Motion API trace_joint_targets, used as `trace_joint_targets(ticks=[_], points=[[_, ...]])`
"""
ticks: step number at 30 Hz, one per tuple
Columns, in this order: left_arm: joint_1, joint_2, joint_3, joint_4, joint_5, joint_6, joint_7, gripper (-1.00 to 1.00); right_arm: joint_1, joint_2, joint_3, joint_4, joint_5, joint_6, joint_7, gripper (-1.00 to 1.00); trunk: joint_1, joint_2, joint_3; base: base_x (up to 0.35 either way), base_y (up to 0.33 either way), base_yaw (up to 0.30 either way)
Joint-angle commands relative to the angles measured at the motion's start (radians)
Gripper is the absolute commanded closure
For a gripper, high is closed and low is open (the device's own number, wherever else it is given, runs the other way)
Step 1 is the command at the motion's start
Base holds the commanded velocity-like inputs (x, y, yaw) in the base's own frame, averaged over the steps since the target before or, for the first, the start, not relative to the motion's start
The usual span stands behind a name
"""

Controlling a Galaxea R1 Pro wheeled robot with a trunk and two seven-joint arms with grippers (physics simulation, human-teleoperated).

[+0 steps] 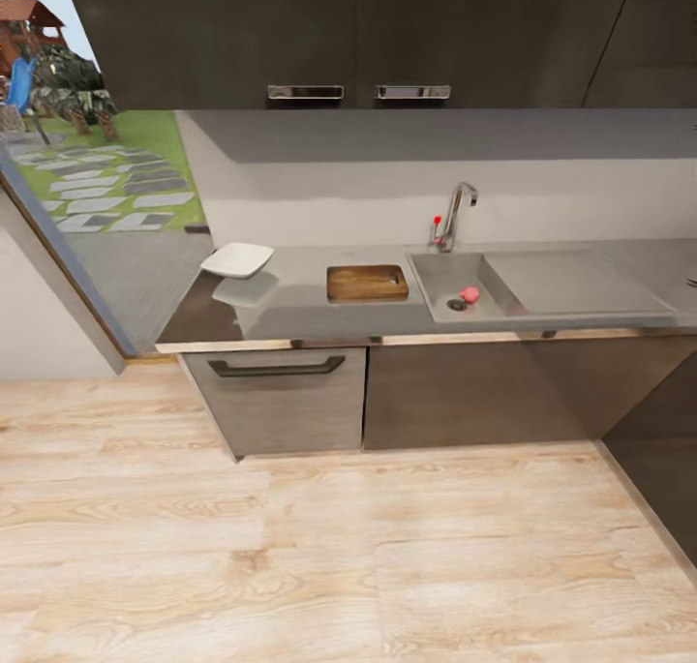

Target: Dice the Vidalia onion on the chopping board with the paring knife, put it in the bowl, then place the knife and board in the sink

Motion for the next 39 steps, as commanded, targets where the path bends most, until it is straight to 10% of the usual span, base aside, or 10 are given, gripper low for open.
trace_joint_targets(ticks=[1, 39], points=[[0.0, 0.0, 0.001, 0.006, 0.0, -0.012, 0.002, -1.0, 0.0, 0.0, -0.005, 0.0, 0.011, -0.001, -0.007, -1.0, 0.001, -0.002, 0.0, 0.0, 0.0, 0.0], [0.0, -0.003, 0.0, 0.057, 0.002, -0.053, 0.003, -1.0, 0.0, -0.001, -0.005, 0.0, 0.011, 0.0, -0.007, -1.0, 0.001, -0.002, 0.06, 0.0, 0.0, 0.0]])
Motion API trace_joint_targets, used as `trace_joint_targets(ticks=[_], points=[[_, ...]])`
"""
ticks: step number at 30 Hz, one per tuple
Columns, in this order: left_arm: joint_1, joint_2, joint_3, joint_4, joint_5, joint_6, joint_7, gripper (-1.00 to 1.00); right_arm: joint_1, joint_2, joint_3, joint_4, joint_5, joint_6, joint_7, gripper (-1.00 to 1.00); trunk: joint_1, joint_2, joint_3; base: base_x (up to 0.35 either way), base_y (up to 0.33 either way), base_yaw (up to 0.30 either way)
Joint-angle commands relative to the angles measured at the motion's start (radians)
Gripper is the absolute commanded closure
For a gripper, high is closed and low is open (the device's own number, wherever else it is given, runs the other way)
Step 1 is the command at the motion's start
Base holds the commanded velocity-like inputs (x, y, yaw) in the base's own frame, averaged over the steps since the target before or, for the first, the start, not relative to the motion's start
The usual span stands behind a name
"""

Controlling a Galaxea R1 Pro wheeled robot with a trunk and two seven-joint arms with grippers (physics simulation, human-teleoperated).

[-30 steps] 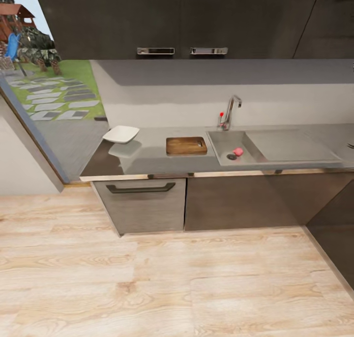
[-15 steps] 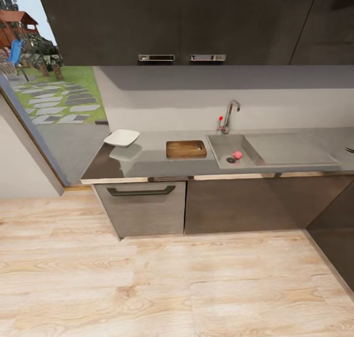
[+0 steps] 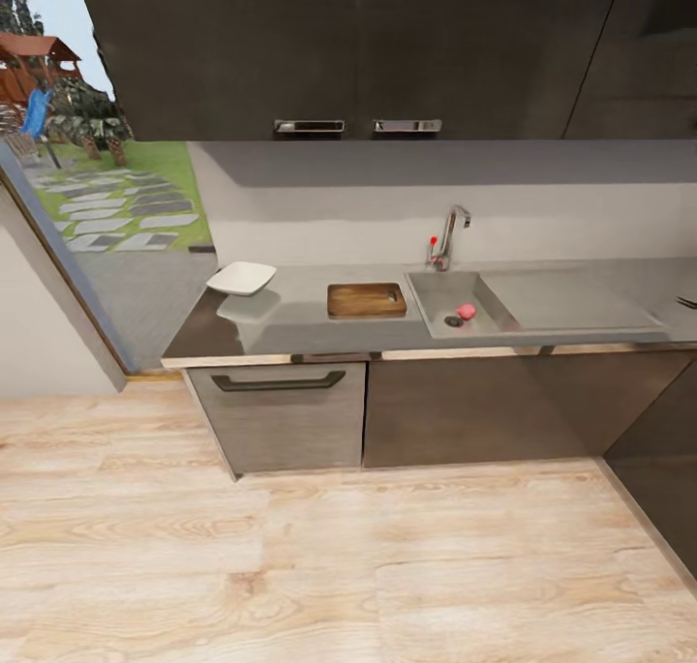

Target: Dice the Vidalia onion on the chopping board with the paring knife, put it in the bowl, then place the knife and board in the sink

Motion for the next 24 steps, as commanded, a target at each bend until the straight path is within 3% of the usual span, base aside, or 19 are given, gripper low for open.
trace_joint_targets(ticks=[1, 24], points=[[0.0, 0.0, 0.001, 0.001, 0.0, -0.002, 0.002, -1.0, 0.0, 0.0, -0.005, 0.0, 0.011, -0.001, -0.007, -1.0, 0.001, -0.002, 0.0, 0.0, 0.0, 0.0], [0.0, -0.002, 0.001, 0.007, -0.002, -0.002, 0.002, -1.0, 0.0, 0.0, -0.005, 0.0, 0.011, -0.001, -0.007, -1.0, 0.001, -0.002, 0.036, 0.0, 0.0, 0.0]])
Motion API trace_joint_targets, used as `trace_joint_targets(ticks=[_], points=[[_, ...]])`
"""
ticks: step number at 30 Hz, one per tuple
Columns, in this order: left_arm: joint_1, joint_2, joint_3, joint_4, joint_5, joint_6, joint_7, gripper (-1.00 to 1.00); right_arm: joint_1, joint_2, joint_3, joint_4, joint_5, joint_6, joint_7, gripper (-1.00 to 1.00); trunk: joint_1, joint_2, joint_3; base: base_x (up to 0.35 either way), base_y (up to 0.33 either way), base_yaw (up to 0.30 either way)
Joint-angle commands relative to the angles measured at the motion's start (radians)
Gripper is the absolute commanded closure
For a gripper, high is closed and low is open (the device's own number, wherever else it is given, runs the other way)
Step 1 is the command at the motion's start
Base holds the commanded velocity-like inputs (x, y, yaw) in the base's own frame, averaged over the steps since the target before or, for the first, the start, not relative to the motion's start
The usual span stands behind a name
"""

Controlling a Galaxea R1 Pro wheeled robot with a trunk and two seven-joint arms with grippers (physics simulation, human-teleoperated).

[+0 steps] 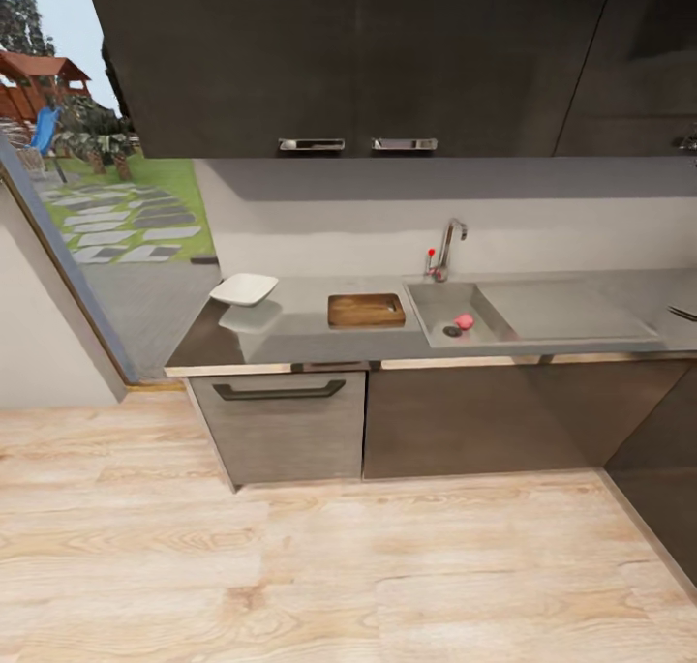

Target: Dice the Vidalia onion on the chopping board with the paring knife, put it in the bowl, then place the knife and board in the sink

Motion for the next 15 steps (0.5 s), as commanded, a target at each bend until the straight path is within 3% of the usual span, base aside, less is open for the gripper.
trace_joint_targets(ticks=[1, 15], points=[[0.0, 0.0, 0.001, -0.001, 0.0, -0.002, 0.002, -1.0, -0.001, 0.0, -0.005, 0.0, 0.011, -0.001, -0.007, -1.0, 0.001, -0.002, 0.0, 0.0, 0.0, 0.0], [0.0, 0.0, 0.001, 0.0, -0.001, -0.002, 0.002, -1.0, -0.001, 0.001, -0.005, 0.0, 0.011, -0.001, -0.007, -1.0, 0.001, -0.002, 0.022, 0.0, 0.0, 0.0]])
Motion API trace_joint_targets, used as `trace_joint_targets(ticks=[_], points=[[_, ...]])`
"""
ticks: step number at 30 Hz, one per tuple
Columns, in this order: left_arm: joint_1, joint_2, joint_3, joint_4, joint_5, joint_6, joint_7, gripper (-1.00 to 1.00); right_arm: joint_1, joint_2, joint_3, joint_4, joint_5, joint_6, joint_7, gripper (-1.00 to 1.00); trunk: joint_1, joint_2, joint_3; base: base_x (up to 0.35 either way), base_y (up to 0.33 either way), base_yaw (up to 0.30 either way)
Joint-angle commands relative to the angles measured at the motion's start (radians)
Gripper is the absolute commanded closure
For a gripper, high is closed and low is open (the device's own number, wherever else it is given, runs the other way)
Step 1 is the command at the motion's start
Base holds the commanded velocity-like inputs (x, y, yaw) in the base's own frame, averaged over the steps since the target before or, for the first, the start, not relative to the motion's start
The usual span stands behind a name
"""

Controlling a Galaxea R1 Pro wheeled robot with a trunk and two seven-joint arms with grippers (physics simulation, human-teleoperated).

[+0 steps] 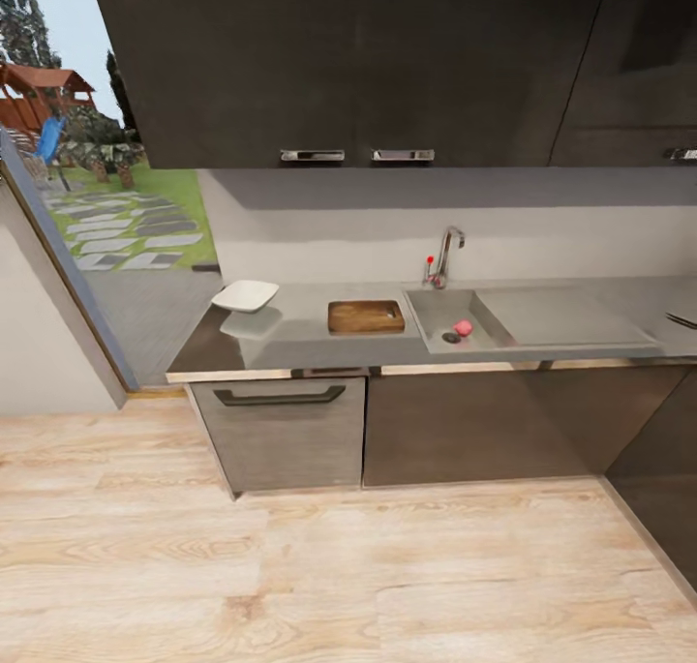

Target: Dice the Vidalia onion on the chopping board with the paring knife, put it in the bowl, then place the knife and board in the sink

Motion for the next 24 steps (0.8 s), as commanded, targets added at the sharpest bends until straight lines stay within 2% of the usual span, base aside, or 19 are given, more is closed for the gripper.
trace_joint_targets(ticks=[1, 24], points=[[0.0, 0.0, 0.001, -0.001, 0.0, -0.002, 0.002, -1.0, -0.001, 0.0, -0.005, 0.0, 0.011, -0.001, -0.007, -1.0, 0.001, -0.002, 0.0, 0.0, 0.0, 0.0], [0.0, 0.0, 0.001, -0.001, 0.0, -0.002, 0.002, -1.0, -0.001, -0.001, -0.005, 0.0, 0.011, 0.006, -0.007, -1.0, 0.001, -0.002, 0.036, 0.0, 0.0, 0.0]])
